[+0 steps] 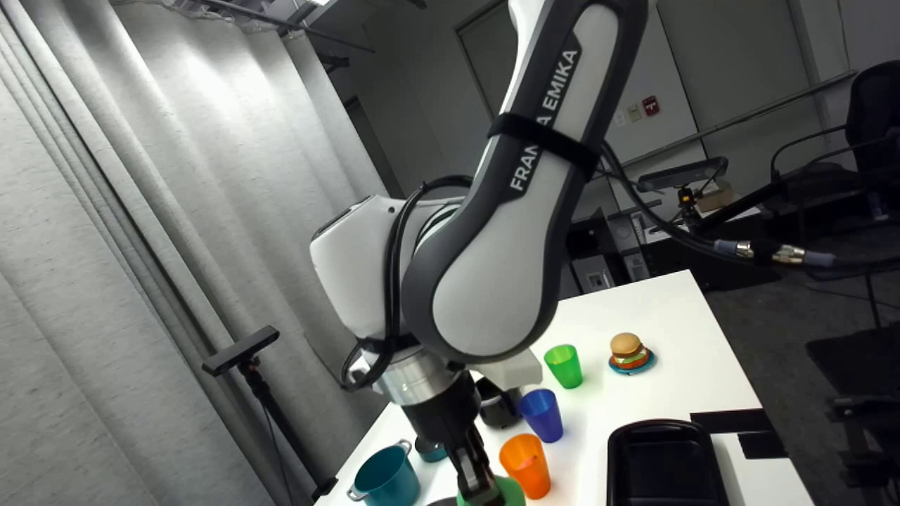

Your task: Take the green pear out of the basket and put it on the grey plate, pick up the watermelon from the top of the orange cup and put it in the basket

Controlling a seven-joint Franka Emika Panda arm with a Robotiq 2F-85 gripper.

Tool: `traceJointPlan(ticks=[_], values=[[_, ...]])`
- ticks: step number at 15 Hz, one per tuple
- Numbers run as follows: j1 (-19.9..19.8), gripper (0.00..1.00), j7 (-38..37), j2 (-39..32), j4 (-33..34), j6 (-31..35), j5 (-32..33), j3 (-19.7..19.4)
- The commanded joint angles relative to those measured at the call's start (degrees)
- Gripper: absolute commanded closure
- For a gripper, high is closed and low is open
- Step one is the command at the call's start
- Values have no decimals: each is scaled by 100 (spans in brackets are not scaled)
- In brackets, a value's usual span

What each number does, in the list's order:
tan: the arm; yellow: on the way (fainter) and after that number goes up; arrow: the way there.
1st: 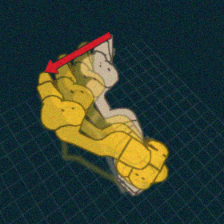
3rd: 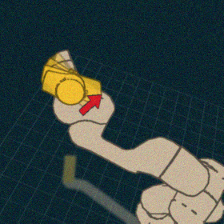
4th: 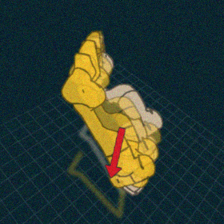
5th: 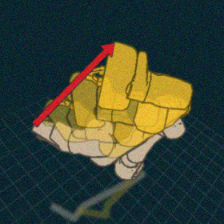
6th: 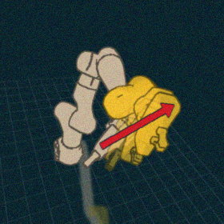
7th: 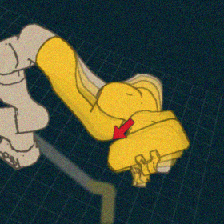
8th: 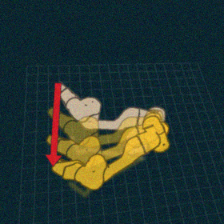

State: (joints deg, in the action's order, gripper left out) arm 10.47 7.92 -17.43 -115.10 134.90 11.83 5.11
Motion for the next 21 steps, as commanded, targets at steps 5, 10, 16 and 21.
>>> traceJointPlan(ticks=[5,10,16,21], values=[[-339,96,-297,489,-402,638,167,-273],[-500,96,-136,118,-240,1008,97,-326],[-538,96,33,-557,33,1167,23,-278],[-473,96,54,-1122,485,1087,92,-281]])
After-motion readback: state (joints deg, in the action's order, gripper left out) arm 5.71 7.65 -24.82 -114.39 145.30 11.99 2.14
